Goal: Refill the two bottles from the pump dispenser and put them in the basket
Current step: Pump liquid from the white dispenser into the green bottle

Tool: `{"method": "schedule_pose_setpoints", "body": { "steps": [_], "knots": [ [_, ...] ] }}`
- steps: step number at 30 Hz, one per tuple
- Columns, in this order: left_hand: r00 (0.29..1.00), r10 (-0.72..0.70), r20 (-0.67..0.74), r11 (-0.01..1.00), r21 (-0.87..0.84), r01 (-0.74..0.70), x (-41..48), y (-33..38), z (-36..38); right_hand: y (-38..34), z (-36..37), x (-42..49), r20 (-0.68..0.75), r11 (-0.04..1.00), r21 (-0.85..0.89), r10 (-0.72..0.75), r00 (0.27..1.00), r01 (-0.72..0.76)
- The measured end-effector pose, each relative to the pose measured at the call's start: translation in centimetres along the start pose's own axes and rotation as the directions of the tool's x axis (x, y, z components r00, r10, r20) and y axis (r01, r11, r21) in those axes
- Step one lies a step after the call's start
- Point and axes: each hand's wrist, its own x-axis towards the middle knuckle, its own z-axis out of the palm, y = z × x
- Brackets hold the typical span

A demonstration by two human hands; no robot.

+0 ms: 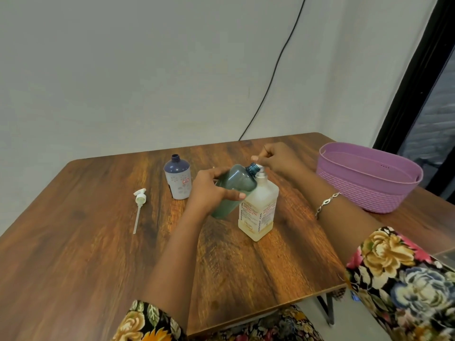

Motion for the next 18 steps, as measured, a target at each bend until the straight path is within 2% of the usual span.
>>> {"method": "schedule_pose_setpoints", "body": {
  "steps": [9,18],
  "knots": [
    [1.0,0.026,-0.013,1.0,-0.007,-0.026,0.2,0.9,-0.4,-1.7,-0.9,0.4,0.033,1.0,-0.015,-0.009,0.999,0.01],
    [1.0,-0.011,-0.007,0.999,-0.048,0.01,0.0,-0.4,0.2,0.1,0.1,0.3,0.003,1.0,-0.014,-0.005,1.0,0.005]
  ]
}}
